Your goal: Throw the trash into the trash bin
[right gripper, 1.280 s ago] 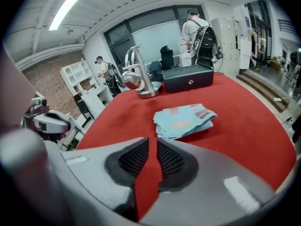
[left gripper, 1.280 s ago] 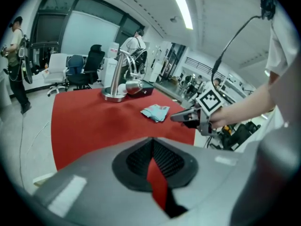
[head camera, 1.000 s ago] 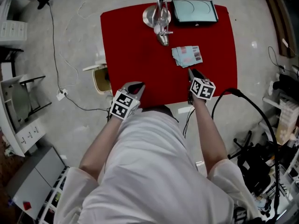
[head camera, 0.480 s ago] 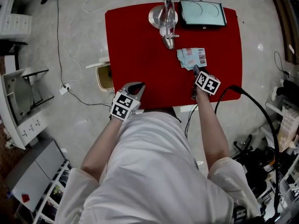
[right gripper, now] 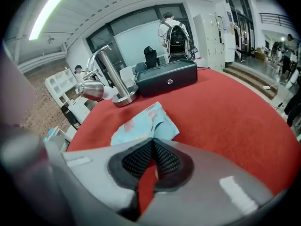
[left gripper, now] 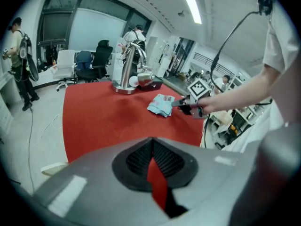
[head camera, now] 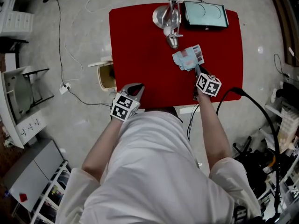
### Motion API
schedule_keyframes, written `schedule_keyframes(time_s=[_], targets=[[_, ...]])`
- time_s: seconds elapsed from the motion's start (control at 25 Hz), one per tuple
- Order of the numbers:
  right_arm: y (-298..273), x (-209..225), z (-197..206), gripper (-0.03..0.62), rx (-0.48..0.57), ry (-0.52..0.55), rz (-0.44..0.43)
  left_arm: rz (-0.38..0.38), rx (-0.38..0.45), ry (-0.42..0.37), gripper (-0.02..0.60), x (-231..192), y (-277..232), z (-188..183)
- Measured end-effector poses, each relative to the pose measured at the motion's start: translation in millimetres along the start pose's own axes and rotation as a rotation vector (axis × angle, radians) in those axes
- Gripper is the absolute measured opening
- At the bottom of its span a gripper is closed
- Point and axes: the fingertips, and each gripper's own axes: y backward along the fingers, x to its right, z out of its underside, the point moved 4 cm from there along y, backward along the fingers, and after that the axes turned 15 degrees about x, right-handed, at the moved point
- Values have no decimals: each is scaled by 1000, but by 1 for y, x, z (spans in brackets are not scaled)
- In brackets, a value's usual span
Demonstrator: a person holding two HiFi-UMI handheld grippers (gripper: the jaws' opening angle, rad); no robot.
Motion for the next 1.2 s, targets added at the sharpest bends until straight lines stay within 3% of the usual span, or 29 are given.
schedule_keyframes(time_s=[0.56,1.2], targets=[[36,-115,21,0,45,45,-236,-27,69,5,5,-11,58,19],[53,-259,30,0,90,130,-326,-97,169,44,5,-65,170,42]])
